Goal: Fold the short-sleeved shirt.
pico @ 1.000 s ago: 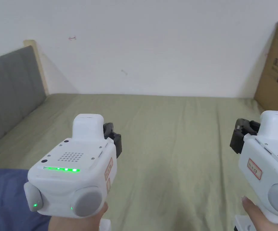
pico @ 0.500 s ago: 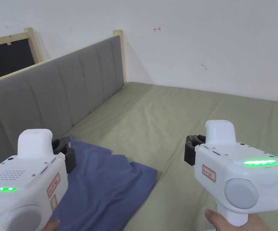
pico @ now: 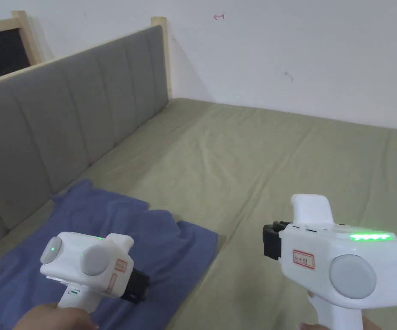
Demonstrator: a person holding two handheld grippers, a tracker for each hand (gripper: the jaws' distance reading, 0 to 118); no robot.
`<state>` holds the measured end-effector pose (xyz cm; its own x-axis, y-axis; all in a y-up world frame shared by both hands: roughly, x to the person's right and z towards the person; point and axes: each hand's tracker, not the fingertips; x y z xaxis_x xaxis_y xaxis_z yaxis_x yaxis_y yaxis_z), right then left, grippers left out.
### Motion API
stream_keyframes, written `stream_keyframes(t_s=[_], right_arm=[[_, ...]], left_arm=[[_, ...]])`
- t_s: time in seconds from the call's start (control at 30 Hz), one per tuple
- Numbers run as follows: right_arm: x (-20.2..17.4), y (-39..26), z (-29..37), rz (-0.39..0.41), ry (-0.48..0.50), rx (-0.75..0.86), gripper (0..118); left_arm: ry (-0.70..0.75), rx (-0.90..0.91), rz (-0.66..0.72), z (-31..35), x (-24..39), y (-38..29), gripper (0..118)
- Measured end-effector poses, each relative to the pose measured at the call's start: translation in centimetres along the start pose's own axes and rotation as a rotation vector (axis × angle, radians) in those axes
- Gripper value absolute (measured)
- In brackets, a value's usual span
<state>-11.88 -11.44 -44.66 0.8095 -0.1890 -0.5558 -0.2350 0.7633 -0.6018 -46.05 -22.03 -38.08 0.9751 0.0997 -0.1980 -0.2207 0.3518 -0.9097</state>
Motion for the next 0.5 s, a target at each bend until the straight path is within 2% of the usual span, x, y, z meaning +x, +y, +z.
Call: stream_keyframes(t_s=[0.03, 0.07, 0.2, 0.27, 0.3, 0.33, 0.37, 0.4, 0.43, 0.47, 0.5], right_arm=[[0.1, -0.1, -0.2, 0.001, -0.002, -0.008, 1], [0.3, -0.3, -0.6, 0.005, -0.005, -0.020, 1], [0.5, -1.0, -1.5, 0.022, -0.014, -0.052, 1], [0.6, -1.4, -2.0, 0.018, -0.015, -0.068, 1], [0.7, -1.6, -2.3, 0.015, -0.016, -0.078, 1], [0.7, -1.8, -2.5, 0.012, -0.014, -0.088, 1], [0.8, -2.0, -2.6, 0.009, -0.012, -0.097, 1], [0.8, -2.1, -2.7, 0.009, -0.008, -0.106, 1], [0.8, -2.2, -2.8, 0.011, -0.005, -0.113, 1], [0.8, -2.2, -2.8, 0.015, -0.002, -0.119, 1], [0.8, -2.2, -2.7, 0.019, 0.000, -0.123, 1]], left_arm=[[-0.022, -0.014, 0.018, -0.9, 0.0, -0.1, 118], [-0.044, 0.017, 0.008, -1.7, 0.4, -0.6, 118], [0.004, -0.107, -0.042, -8.5, 1.7, -1.5, 118], [0.072, -0.020, -0.077, -7.8, 1.6, -1.8, 118], [0.078, 0.024, -0.053, -6.7, 1.5, -2.0, 118], [0.068, -0.004, -0.058, -6.7, 1.4, -1.4, 118], [0.072, -0.015, -0.060, -4.8, 2.8, -1.7, 102], [0.055, -0.007, -0.068, -3.6, 2.6, -1.9, 71], [0.031, 0.057, -0.085, -2.0, 2.5, -2.4, 28], [0.071, 0.142, -0.097, -0.1, 2.3, -3.0, 28], [0.138, 0.188, -0.089, 0.1, 1.5, -2.5, 14]])
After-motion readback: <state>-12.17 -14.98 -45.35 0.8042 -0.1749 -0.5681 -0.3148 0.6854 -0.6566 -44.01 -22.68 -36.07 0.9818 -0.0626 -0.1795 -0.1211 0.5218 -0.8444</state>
